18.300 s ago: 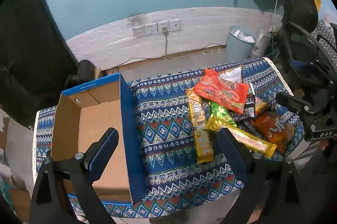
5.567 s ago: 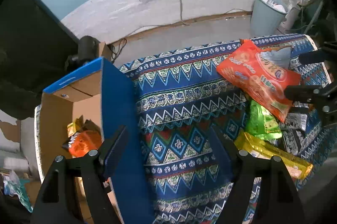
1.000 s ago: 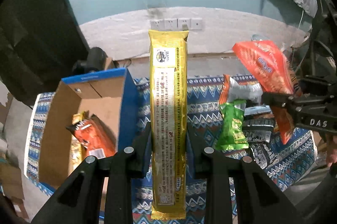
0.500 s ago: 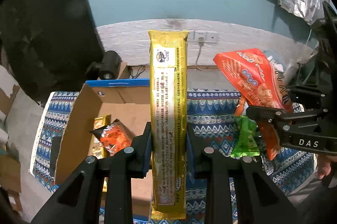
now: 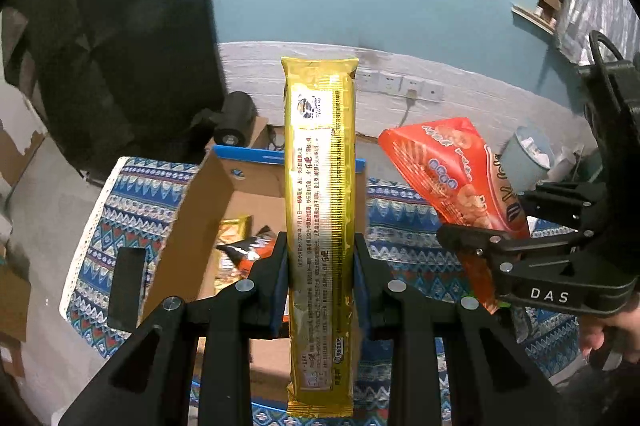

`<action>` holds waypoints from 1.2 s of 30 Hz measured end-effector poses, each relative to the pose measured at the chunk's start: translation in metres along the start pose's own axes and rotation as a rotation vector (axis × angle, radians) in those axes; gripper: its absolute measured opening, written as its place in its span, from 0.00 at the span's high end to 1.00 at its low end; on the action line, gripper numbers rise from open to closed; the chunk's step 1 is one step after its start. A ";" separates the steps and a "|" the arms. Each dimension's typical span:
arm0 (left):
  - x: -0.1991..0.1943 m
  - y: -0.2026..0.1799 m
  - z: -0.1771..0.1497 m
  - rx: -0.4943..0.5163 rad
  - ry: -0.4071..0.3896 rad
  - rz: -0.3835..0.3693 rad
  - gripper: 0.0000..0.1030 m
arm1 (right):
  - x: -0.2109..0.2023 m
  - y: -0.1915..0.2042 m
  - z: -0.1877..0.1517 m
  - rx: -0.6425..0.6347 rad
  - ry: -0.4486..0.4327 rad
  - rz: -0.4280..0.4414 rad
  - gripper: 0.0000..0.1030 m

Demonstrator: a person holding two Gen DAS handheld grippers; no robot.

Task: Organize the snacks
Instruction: 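Lift both held snacks and carry them over the box, then lower both snacks into the box and open both tools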

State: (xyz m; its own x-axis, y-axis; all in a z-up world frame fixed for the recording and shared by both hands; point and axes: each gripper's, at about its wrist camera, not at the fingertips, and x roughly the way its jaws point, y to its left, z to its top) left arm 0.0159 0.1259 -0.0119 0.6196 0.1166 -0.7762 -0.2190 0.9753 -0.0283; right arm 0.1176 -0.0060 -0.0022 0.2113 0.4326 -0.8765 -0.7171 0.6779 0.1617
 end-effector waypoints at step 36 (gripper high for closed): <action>0.060 0.101 -0.018 -0.160 0.125 0.108 0.51 | 0.090 0.077 0.055 -0.018 0.115 0.085 0.33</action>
State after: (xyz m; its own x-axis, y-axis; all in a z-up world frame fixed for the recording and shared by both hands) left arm 0.0171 0.2283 -0.0731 0.4901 0.1853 -0.8517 -0.4023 0.9149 -0.0324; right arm 0.1180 0.1181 -0.0435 0.0727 0.4160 -0.9064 -0.7412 0.6307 0.2300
